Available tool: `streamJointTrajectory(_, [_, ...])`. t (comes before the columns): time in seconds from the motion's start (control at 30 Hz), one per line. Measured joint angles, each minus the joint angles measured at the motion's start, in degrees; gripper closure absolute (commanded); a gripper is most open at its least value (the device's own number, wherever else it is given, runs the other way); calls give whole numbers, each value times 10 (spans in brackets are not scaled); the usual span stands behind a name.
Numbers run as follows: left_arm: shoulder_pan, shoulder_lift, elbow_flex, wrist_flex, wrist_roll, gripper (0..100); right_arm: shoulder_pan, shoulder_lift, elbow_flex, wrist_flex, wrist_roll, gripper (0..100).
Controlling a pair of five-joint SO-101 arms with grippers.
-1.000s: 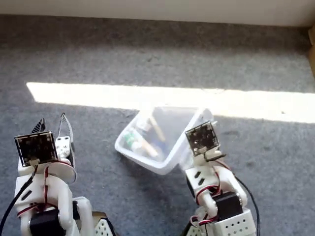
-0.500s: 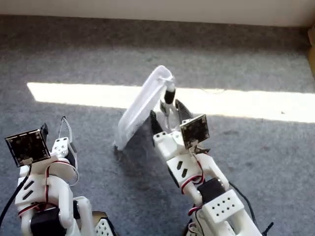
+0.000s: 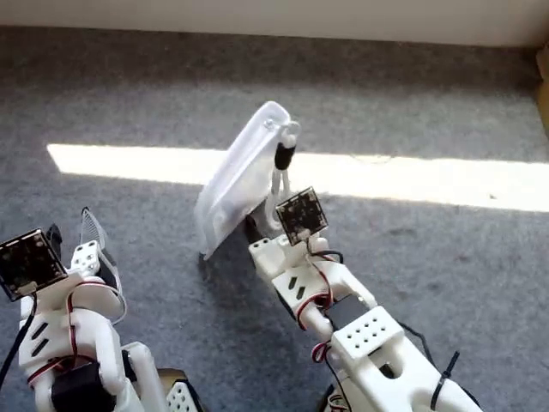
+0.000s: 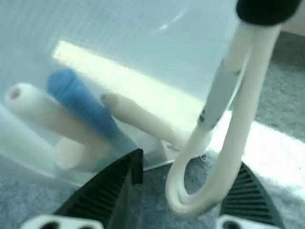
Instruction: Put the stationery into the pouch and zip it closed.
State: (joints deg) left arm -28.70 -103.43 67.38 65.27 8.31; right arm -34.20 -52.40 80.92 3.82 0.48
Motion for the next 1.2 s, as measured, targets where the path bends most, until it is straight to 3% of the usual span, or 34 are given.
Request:
streamJointTrajectory(0.2, [0,0,3,1,4,835,76,-151,0,229,-1,750])
streamJointTrajectory(0.37, [-1,0,31,1,4,834,185,-314,0,424,4,750])
streamJointTrajectory(0.67, [-1,0,33,1,4,835,335,-520,-1,644,125,750])
streamJointTrajectory(0.87, [-1,0,33,1,4,835,447,-522,-1,671,149,750])
streamJointTrajectory(1.2, [45,0,33,1,4,835,462,-523,-63,671,149,750])
